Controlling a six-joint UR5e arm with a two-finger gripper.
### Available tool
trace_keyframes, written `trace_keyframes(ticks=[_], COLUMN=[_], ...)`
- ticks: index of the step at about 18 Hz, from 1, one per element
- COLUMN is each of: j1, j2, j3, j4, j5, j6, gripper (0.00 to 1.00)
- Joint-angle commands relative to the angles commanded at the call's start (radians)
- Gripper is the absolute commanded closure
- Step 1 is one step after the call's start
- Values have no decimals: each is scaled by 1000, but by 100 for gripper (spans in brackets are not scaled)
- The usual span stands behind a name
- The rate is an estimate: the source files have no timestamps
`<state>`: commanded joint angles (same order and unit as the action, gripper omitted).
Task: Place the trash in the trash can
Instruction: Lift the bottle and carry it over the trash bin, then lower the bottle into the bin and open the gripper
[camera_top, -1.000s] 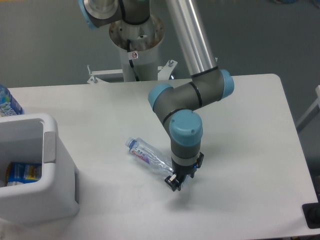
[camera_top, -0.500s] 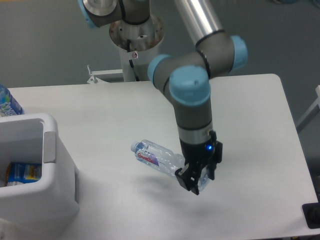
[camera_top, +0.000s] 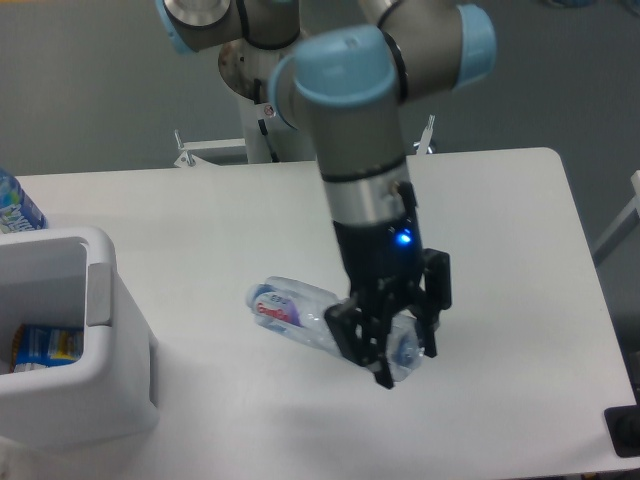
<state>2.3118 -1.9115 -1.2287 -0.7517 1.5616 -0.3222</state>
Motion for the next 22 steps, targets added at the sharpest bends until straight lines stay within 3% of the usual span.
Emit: trace_keyframes(ticks=[3, 9, 15, 22], j1=[-29, -136, -276, -331], j2=[37, 78, 40, -23], j3=[2, 5, 9, 8], j4=[38, 43, 44, 44], j5=[3, 3, 2, 3], j6=[0, 3, 37, 57], gripper=[40, 40, 40, 40])
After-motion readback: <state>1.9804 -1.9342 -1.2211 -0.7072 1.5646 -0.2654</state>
